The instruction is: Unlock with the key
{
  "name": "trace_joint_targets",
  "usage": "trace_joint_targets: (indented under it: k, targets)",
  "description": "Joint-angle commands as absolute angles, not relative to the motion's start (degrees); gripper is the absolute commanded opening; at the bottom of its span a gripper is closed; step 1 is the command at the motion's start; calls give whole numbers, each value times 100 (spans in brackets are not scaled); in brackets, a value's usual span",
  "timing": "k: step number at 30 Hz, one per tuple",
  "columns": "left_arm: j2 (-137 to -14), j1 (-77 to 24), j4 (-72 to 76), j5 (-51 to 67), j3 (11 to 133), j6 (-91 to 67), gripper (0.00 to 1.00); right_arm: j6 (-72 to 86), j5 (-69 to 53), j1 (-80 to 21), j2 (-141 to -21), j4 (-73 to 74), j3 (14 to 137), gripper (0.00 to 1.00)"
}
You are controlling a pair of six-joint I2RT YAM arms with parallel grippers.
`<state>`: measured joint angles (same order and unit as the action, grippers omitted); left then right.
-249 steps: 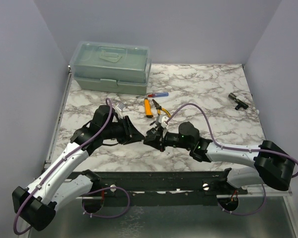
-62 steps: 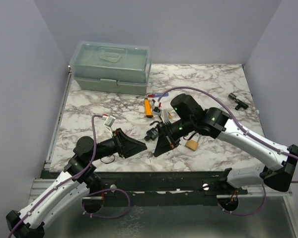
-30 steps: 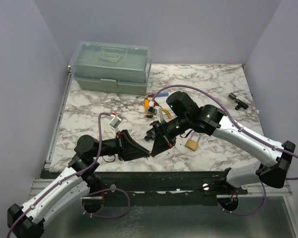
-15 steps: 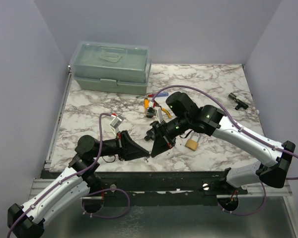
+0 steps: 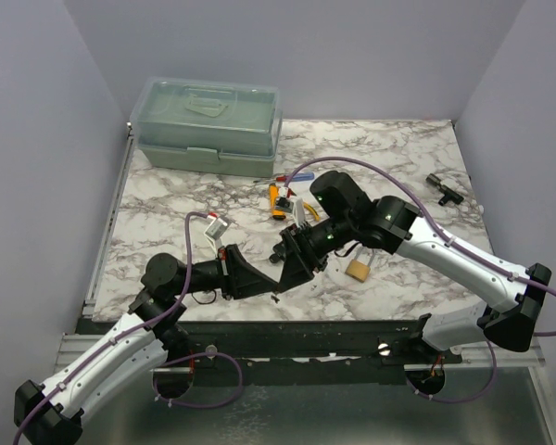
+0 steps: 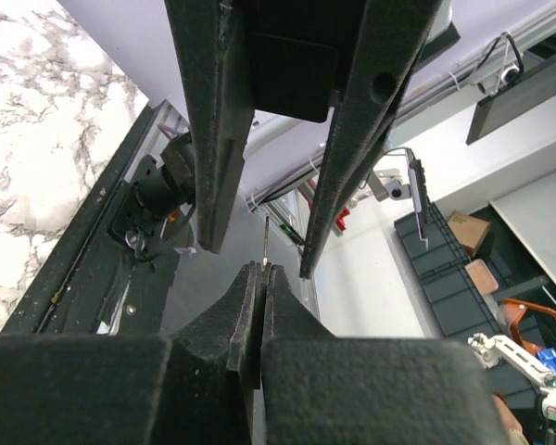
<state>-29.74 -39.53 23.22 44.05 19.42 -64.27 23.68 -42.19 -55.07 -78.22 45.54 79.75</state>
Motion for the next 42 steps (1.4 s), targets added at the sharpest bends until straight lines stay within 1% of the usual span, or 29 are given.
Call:
trace_joint_targets:
  k: [1, 4, 7, 11, 12, 13, 17, 21, 27, 31, 35, 38, 40, 42]
  targets:
    - [-2788, -3985, 2007, 3928, 1943, -6223, 0, 2493, -3551, -5511, -7642, 4437, 7962, 54]
    - [-2656, -3983, 1423, 3667, 2158, -5950, 0, 2682, -3176, -5511, -7433, 4419, 7908, 62]
    - [-2508, -3990, 870, 3450, 2359, -5726, 0, 2918, -2720, -5511, -7092, 4320, 7934, 76]
    - [-2349, -3987, 336, 3222, 2609, -5494, 0, 3327, -1356, -5502, -6739, 4416, 7890, 94]
    - [-2322, -3983, 237, 3178, 2663, -5437, 0, 3439, -1007, -5502, -6628, 4405, 7821, 98]
    - [-2291, -3989, 153, 3141, 2709, -5400, 0, 3554, -663, -5502, -6502, 4371, 7730, 100]
    - [-2219, -3984, -99, 3008, 2845, -5286, 0, 4186, 565, -5502, -5870, 4040, 7115, 100]
    - [-2183, -3989, -405, 2909, 3008, -5132, 0, 4934, 1223, -5502, -5501, 4105, 6657, 100]
    - [-2216, -3990, -1226, 2634, 3501, -4595, 0, 5941, 2078, -5502, -5604, 4919, 6353, 100]
    - [-2286, -3988, -1764, 2480, 3826, -4246, 0, 6957, 2625, -5487, -5649, 5617, 6105, 100]
    - [-2338, -3984, -2288, 2298, 4052, -3881, 0, 7568, 2696, -5366, -5609, 5843, 5836, 100]
    - [-2364, -3990, -2567, 2219, 4158, -3658, 0, 7605, 2501, -5186, -5736, 5767, 5651, 100]
    - [-2369, -3990, -2631, 2206, 4176, -3598, 0, 7294, 1989, -4839, -5872, 5450, 5494, 100]
    - [-2367, -3989, -2630, 2199, 4160, -3583, 0, 6876, 1060, -4219, -5947, 4901, 5208, 100]
